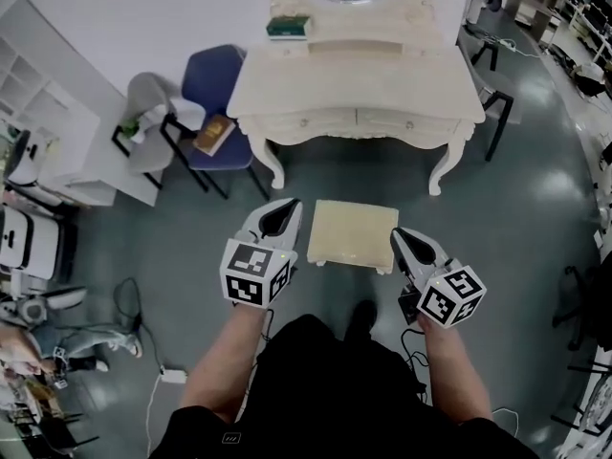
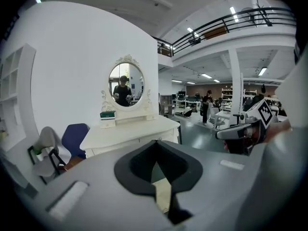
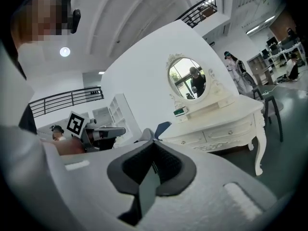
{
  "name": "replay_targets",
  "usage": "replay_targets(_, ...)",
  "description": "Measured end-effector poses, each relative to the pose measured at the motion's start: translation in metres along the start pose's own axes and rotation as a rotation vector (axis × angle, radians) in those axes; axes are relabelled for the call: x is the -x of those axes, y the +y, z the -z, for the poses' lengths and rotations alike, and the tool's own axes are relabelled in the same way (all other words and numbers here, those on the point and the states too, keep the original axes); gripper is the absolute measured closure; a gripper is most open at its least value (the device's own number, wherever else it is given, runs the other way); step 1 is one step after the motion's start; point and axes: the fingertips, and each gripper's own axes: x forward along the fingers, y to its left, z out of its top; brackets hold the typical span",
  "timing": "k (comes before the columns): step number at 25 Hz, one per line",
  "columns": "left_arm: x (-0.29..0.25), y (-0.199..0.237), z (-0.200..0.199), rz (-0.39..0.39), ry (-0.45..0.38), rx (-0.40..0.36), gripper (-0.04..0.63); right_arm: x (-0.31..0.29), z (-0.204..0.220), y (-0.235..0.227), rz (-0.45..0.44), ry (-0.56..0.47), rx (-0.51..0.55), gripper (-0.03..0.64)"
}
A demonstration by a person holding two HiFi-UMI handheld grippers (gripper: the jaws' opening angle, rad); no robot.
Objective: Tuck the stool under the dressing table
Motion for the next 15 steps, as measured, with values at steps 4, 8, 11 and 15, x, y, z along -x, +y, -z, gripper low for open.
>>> replay_targets(4,-0.014,0.015,0.015,-0.01,0.029,0.049,0.575,-0.018,0.003,-0.011,-0.009,0.032,-0.014,0.615)
replay_targets(8,-0.031,0.031,0.037,-0.006,0.041,0.114,0.575,-0.031,0.014,-0.029,0.034,0.095,-0.027,0.615)
replay_targets(11,-0.04,0.042,0.054,0.01,0.051,0.159,0.575,-0.046,0.018,-0.034,0.055,0.126,-0.026,0.615)
replay_targets(15,-0.044,0.05,0.084,0.028,0.074,0.208,0.575,-0.064,0.03,-0.035,0.071,0.174,-0.009,0.615)
